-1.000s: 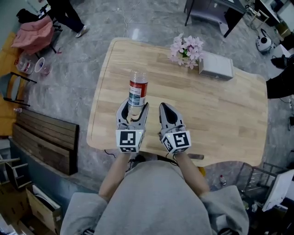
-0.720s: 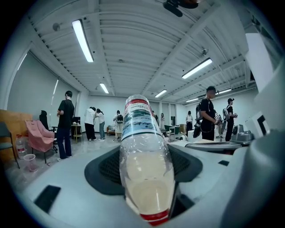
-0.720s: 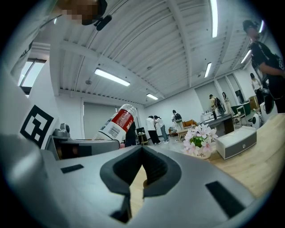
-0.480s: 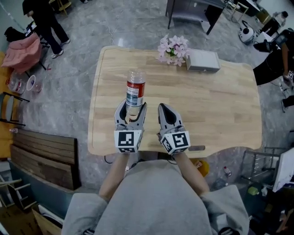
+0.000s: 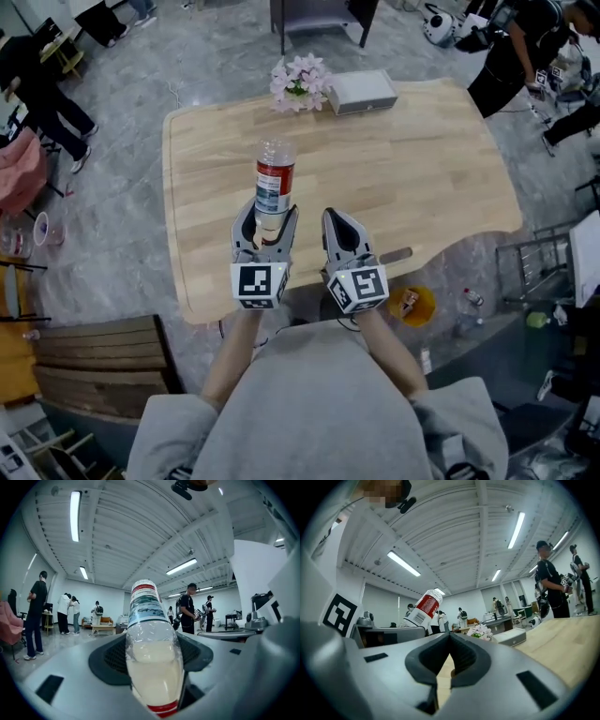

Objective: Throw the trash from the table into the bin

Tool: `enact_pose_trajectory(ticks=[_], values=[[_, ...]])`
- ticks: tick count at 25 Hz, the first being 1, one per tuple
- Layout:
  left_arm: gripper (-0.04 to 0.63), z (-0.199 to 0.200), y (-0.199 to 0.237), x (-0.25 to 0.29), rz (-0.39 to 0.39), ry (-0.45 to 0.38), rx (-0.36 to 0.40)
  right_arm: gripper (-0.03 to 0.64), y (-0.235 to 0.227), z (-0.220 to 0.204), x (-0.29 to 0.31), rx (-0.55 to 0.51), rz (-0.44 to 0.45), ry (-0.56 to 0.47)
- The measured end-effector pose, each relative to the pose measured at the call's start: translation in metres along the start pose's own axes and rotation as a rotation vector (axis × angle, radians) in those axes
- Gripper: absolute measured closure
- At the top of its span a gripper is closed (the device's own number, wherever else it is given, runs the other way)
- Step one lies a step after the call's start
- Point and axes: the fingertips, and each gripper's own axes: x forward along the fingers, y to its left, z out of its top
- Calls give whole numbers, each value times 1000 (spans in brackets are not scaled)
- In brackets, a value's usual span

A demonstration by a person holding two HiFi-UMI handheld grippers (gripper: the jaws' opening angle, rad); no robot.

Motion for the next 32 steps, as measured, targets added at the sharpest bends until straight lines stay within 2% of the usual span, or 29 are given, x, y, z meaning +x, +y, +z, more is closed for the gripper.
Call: enact_pose_trajectory(ticks=[9,13,21,26,32], values=[[308,11,-99,8,-222,-35,10,614,-52,11,-87,-21,-215,-29],[308,10,-142,12,-293,-33,20,614,-77,17,-123,-24,-289,-51],[308,24,-216,8,-316,-29,34,614,-117,43,-190,-18,-321,-70],[308,19,-252,5,-330,-21,48,614,-140,47,-220,-16,-337,-86],[308,15,-304,5,-390,-1,57,614,-166,49,-262,3,-401,-102]])
